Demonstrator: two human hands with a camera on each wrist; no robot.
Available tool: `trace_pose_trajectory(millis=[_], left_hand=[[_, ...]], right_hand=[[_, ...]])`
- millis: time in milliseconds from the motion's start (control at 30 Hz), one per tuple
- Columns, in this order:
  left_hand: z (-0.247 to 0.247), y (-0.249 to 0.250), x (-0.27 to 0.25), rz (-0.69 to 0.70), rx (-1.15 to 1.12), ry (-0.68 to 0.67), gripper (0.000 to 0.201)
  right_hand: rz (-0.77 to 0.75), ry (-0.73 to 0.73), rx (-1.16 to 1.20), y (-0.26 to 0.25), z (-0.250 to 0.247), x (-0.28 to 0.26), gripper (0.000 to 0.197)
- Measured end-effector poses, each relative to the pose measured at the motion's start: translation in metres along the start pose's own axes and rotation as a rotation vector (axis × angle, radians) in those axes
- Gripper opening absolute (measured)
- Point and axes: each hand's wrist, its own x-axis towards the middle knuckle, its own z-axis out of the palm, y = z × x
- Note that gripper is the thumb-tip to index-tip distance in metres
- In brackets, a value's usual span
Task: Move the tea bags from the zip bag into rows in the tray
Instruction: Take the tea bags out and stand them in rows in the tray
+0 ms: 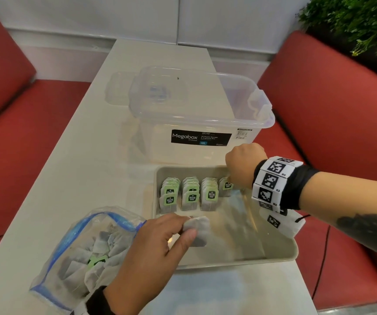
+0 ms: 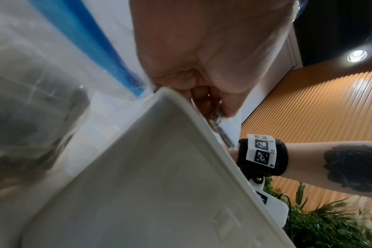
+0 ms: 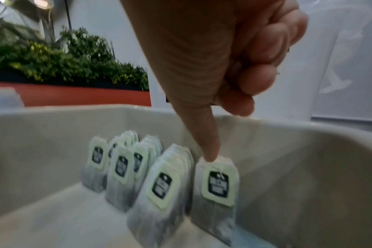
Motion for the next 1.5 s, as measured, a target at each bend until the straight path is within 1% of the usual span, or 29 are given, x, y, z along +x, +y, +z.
trace_pose_trajectory(millis=[67, 100, 133, 200, 233, 300, 333, 400, 467, 567, 633, 700, 733, 800, 867, 933, 1067, 1133, 1200, 1267, 1333, 1433, 1500], left_hand=[[-0.004, 0.004, 0.003, -0.046, -0.067, 0.042, 0.016], [-0.006, 0.005, 0.005, -0.074, -0.086, 0.066, 0.018], [-0.007, 0.005, 0.007, -0.101, -0.089, 0.088, 0.022], [-0.009, 0.005, 0.011, -0.136, -0.048, 0.121, 0.031], [-0.01, 0.006, 0.013, -0.142, -0.022, 0.13, 0.034], [-0.012, 0.011, 0.016, -0.146, 0.006, 0.126, 0.036], [-0.013, 0.015, 0.017, -0.146, 0.015, 0.116, 0.036], [-0.013, 0.021, 0.018, -0.14, 0.019, 0.106, 0.034], [-0.012, 0.026, 0.018, -0.136, 0.018, 0.134, 0.033], [-0.009, 0.027, 0.016, -0.106, 0.017, 0.232, 0.03], [-0.008, 0.025, 0.014, -0.048, 0.088, 0.273, 0.027], [-0.008, 0.027, 0.014, 0.015, 0.186, 0.292, 0.023], [-0.007, 0.029, 0.015, 0.036, 0.221, 0.296, 0.021], [-0.004, 0.036, 0.016, 0.056, 0.25, 0.268, 0.026], [0.0, 0.043, 0.017, 0.045, 0.243, 0.209, 0.032], [0.004, 0.046, 0.02, 0.027, 0.218, 0.199, 0.035], [0.007, 0.049, 0.024, -0.024, 0.074, 0.285, 0.023], [0.006, 0.048, 0.024, -0.083, -0.039, 0.28, 0.016], [0.005, 0.048, 0.024, -0.159, -0.209, 0.247, 0.005], [0.005, 0.051, 0.024, -0.223, -0.377, 0.213, 0.004], [0.005, 0.054, 0.023, -0.263, -0.495, 0.181, 0.007], [0.005, 0.057, 0.023, -0.291, -0.59, 0.15, 0.011], [0.005, 0.058, 0.024, -0.285, -0.617, 0.158, 0.014]], right_hand=[[0.003, 0.046, 0.079, 0.005, -0.007, -0.005, 0.027], [-0.023, 0.092, 0.137, 0.007, -0.011, -0.008, 0.033], [-0.067, 0.154, 0.207, 0.009, -0.016, -0.012, 0.036], [-0.191, 0.27, 0.417, 0.008, -0.026, -0.026, 0.034], [-0.267, 0.289, 0.546, 0.006, -0.032, -0.037, 0.033], [-0.414, 0.261, 0.772, -0.001, -0.043, -0.058, 0.032], [-0.464, 0.245, 0.84, -0.005, -0.045, -0.067, 0.031], [-0.517, 0.249, 0.891, -0.012, -0.045, -0.077, 0.026], [-0.5, 0.273, 0.92, -0.013, -0.043, -0.079, 0.017], [-0.377, 0.362, 0.923, -0.006, -0.042, -0.083, 0.009], [-0.297, 0.417, 0.895, -0.002, -0.039, -0.087, 0.006], [-0.263, 0.425, 0.871, -0.001, -0.037, -0.092, 0.007], [-0.254, 0.42, 0.873, -0.001, -0.036, -0.095, 0.009], [-0.244, 0.408, 0.923, -0.005, -0.035, -0.101, 0.015], [-0.254, 0.406, 0.997, -0.008, -0.038, -0.107, 0.02], [-0.271, 0.392, 1.09, -0.011, -0.042, -0.112, 0.018], [-0.307, 0.358, 1.172, -0.005, -0.05, -0.117, 0.008], [-0.33, 0.348, 1.168, 0.001, -0.053, -0.117, 0.009], [-0.333, 0.352, 1.129, 0.005, -0.053, -0.116, 0.01], [-0.333, 0.358, 1.043, 0.008, -0.054, -0.115, 0.012], [-0.355, 0.356, 0.99, 0.008, -0.057, -0.114, 0.009], [-0.368, 0.357, 0.993, 0.007, -0.062, -0.112, 0.009], [-0.378, 0.349, 0.969, 0.006, -0.066, -0.111, 0.006]])
